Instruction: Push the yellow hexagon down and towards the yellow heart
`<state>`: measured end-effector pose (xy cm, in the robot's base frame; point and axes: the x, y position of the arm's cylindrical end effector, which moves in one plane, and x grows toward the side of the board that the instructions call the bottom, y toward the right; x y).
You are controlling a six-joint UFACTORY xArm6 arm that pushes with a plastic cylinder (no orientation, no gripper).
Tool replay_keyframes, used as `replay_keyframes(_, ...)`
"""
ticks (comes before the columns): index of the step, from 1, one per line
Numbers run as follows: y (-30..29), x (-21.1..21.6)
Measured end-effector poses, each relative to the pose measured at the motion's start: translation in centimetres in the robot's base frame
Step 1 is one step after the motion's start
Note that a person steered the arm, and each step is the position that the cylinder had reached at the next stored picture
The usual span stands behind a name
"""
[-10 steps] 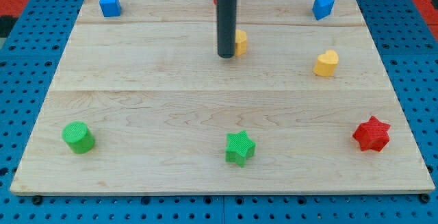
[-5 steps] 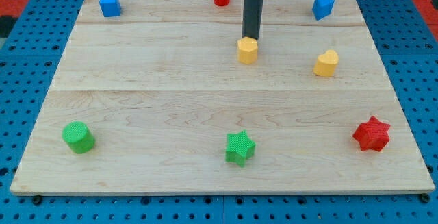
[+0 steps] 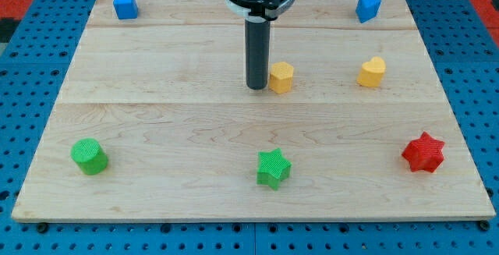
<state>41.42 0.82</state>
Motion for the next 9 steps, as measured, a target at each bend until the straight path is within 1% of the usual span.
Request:
replay_keyframes(1,2.7,-0.3)
replay_keyframes(3,4.7,-1.7)
replay_keyframes(5,8.4,-1.9)
replay_keyframes(6,5.8,-4.4)
replay_keyframes(7,6.9,-5.2)
replay_keyframes(8,9.9,-4.1)
replay_keyframes(9,10.0,-3.8)
